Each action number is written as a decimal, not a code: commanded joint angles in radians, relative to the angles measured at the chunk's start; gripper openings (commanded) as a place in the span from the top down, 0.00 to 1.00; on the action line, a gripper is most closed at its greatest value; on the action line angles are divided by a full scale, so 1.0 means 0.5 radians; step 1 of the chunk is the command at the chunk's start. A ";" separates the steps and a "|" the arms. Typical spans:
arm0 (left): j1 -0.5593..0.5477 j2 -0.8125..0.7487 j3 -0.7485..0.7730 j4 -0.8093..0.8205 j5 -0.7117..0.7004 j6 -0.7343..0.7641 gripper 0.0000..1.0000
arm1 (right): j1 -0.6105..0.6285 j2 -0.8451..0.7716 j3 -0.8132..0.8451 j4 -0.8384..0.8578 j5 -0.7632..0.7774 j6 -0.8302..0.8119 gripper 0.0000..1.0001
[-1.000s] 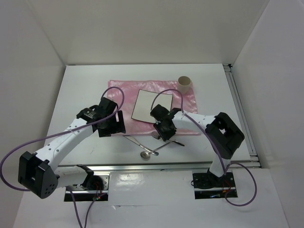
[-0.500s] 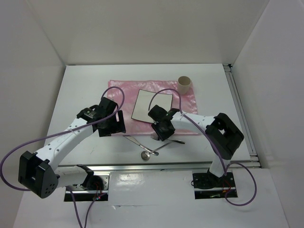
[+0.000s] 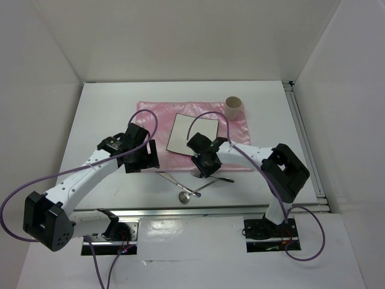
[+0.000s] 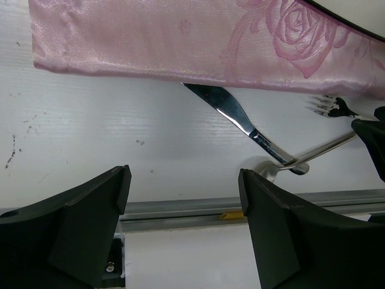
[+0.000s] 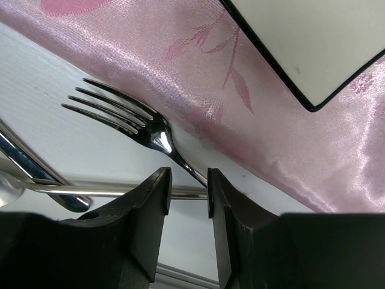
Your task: Set the dinner table for one person
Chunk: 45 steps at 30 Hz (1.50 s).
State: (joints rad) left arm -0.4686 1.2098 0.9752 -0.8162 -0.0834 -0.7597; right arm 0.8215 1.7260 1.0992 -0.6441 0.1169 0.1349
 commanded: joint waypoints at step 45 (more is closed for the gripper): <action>0.225 0.032 0.568 -0.273 -0.321 0.047 0.08 | 0.060 0.057 1.088 -0.433 -0.147 0.224 1.00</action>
State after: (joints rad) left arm -0.3954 1.2312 1.1759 -0.8917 -0.1703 -0.7380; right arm 0.8440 1.6836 1.4555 -0.8722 0.0807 0.1295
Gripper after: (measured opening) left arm 0.915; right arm 0.179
